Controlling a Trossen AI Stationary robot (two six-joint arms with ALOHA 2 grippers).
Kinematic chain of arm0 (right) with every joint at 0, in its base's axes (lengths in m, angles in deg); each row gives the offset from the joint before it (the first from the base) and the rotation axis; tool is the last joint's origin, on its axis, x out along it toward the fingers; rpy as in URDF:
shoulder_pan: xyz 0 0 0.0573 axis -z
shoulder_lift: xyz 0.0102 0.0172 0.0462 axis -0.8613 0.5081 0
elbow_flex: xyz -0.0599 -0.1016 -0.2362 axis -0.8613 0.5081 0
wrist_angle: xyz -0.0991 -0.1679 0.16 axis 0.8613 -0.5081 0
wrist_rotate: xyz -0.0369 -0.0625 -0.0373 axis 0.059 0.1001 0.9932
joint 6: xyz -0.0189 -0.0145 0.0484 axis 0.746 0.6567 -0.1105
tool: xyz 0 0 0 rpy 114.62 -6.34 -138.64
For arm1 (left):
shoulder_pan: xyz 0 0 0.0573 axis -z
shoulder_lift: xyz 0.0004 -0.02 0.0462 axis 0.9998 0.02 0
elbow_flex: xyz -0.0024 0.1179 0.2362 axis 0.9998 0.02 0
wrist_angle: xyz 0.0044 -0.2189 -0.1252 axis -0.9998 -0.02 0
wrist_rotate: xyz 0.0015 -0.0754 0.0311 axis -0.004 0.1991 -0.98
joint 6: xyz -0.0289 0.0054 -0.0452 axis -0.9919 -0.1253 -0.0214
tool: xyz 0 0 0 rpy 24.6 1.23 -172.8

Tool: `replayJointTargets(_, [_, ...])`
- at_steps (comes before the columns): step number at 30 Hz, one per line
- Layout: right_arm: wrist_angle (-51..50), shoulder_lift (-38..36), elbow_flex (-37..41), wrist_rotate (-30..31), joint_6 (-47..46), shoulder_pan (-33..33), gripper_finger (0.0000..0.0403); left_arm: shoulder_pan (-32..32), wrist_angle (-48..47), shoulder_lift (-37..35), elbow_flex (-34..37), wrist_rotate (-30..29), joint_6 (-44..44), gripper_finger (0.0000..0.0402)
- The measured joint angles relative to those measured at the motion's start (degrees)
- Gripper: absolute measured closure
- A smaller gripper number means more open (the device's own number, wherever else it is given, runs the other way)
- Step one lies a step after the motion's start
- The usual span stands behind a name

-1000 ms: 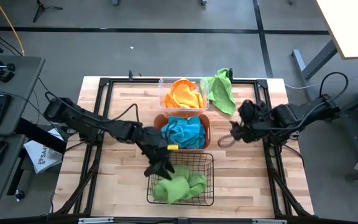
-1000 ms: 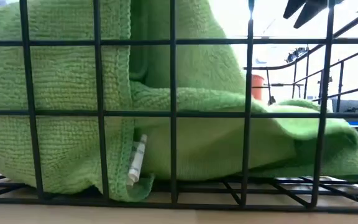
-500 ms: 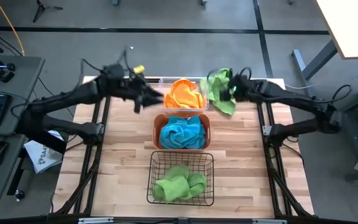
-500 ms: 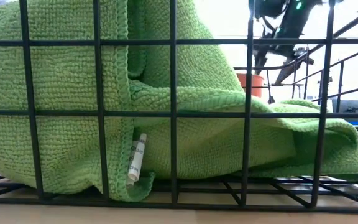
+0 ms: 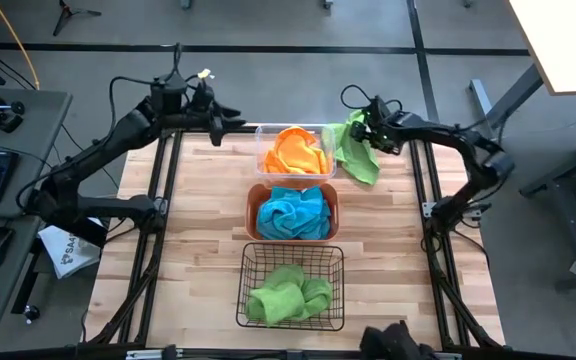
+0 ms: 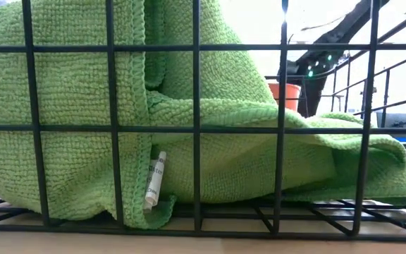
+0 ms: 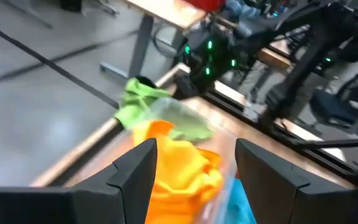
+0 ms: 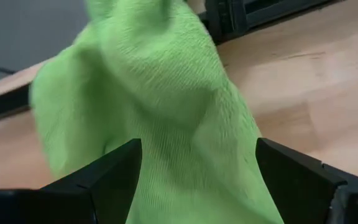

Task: Sort microfiber towel by color & place in baskets
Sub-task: Put the green towel into the black wire basket

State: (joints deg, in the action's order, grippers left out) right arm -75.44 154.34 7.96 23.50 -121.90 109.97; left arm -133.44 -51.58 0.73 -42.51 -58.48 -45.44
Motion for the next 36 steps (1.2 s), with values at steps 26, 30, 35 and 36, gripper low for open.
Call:
replayJointTargets(26, [7.00, -25.46, -0.11, -7.76, 19.38, -8.06, 0.0398, -10.33, 30.87, -2.47, -0.02, 0.07, -9.51, 0.0197])
replayJointTargets(30, [12.93, -37.80, -0.11, -9.82, 21.55, -19.17, 0.0399, -10.35, 31.89, -2.40, -0.02, 0.07, -8.47, 0.0197])
replayJointTargets(35, [30.59, -43.33, -0.11, -5.36, 21.22, -38.51, 0.0401, -10.35, 31.46, -2.38, -0.02, 0.22, -7.57, 0.0197])
replayJointTargets(36, [34.70, -43.09, -0.15, -3.11, 22.32, -42.49, 0.0401, -10.35, 31.48, -2.38, -0.02, 0.24, -7.57, 0.0197])
